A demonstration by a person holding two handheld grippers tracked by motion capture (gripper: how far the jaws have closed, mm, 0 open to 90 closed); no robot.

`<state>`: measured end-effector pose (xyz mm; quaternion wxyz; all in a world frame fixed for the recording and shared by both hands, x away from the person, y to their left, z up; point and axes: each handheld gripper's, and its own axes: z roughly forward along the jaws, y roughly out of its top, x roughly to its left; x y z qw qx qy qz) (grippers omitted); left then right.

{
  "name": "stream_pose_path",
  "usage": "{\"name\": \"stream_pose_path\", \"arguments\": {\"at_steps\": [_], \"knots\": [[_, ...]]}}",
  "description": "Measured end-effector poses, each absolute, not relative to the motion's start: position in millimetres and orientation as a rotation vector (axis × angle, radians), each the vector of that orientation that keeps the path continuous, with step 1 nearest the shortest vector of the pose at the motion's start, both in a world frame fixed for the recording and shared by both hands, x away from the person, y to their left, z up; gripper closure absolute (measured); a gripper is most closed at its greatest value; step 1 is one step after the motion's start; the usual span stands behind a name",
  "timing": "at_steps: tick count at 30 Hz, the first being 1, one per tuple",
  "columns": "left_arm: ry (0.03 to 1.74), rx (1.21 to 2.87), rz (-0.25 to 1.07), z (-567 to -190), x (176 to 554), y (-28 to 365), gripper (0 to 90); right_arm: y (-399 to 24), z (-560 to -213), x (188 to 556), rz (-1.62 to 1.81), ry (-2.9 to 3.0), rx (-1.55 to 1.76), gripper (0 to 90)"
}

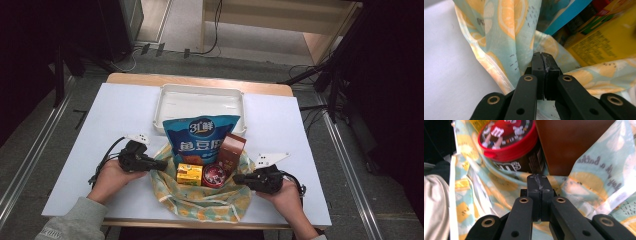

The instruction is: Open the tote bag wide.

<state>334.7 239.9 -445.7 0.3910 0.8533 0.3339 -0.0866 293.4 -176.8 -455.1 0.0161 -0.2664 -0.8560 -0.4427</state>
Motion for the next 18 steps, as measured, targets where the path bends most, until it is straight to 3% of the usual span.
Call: {"name": "stream_pose_path", "arguments": {"at_steps": [18], "knots": [[0.832,2.137,-0.21,-407.5,348.2,240.4,89.8,-197.3,-419.6,304.9,-1.473,-2.634,-0.965,90.0]]}}
